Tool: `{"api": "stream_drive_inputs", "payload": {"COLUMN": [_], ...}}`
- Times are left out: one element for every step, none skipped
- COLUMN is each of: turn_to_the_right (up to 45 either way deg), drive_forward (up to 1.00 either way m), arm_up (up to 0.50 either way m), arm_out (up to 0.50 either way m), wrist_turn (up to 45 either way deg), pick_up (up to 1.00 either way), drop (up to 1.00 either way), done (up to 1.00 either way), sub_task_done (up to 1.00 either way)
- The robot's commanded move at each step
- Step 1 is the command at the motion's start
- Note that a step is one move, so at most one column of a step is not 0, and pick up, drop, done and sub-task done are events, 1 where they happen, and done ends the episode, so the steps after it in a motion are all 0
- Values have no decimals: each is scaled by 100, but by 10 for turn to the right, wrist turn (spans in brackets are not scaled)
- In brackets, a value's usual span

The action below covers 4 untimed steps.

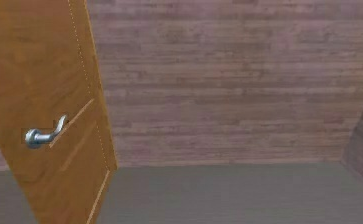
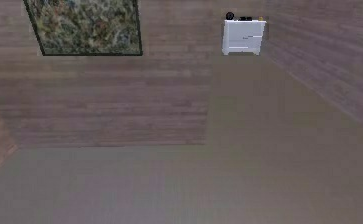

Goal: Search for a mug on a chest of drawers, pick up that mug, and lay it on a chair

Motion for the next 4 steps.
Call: {"api": "stream_drive_inputs", "payload": {"turn_to_the_right": [-450, -270, 0, -450], "drive_forward": [0, 0, 15, 0], "arm_up": [0, 0, 0, 0], "arm_out": [0, 0, 0, 0], "wrist_turn": [0, 0, 0, 0], "pick_up": [0, 0, 0, 0], "drop": [0, 0, 0, 0], "done": [0, 0, 0, 0], "sub_task_done": [0, 0, 0, 0]}}
